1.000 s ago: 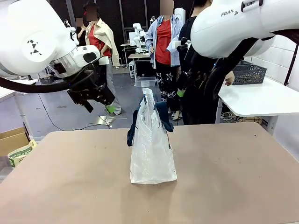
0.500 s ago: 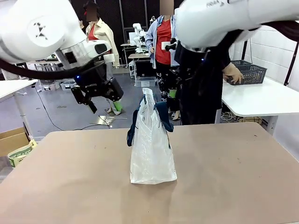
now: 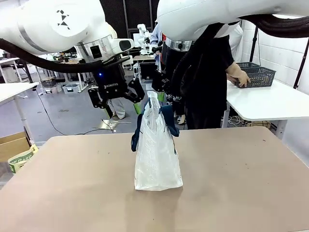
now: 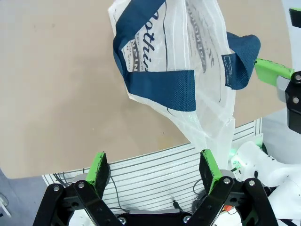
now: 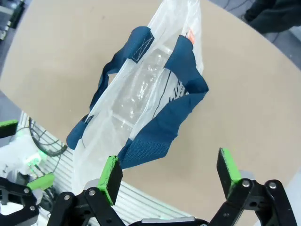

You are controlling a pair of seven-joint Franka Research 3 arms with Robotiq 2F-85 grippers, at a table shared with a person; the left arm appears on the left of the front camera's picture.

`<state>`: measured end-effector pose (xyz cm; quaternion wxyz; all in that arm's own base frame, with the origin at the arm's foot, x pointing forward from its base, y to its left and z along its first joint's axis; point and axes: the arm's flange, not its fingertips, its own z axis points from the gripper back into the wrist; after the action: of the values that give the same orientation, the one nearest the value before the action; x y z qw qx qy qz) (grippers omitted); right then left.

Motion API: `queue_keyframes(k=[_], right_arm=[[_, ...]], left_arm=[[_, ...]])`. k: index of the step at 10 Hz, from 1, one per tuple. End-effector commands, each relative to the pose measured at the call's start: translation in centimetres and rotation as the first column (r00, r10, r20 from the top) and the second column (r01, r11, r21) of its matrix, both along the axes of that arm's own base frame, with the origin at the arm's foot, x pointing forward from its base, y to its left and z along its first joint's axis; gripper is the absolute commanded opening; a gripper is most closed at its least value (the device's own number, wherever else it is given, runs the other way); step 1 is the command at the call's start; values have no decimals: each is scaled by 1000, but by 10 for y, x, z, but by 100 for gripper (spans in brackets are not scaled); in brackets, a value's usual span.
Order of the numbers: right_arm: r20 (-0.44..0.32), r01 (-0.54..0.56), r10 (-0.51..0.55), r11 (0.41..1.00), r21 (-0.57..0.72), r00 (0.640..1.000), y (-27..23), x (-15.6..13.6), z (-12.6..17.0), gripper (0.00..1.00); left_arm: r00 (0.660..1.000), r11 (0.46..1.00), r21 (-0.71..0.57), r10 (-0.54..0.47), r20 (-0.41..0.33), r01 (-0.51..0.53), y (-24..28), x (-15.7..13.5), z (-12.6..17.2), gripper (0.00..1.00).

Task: Transfer purchased items from the store into the shopping bag.
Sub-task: Open the Reusable shopping bag in the center of the table.

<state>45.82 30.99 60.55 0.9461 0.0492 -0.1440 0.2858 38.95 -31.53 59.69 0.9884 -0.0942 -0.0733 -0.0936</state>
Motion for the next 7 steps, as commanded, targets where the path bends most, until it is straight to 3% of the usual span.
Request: queue_keyframes(k=[1,2,3,7], right_arm=[[-30,17,-18,1000,-11,999,-7,-9,1,100],[0,0,0,1000,0,1000,0,0,0,100],[-57,91,-89,996,25,994,9,10,-7,100],[-118,132,-128,991,25,985,23,29,-25,100]], left_arm=[[999,999,-3,34,1,-34,10,-3,4,100],[1000,1000,0,0,0,0,0,0,0,100],[1000,1000,-23,16,-14,-16,-10,9,-8,100],[995,993,-69,92,-24,-93,-25,27,-17,100]])
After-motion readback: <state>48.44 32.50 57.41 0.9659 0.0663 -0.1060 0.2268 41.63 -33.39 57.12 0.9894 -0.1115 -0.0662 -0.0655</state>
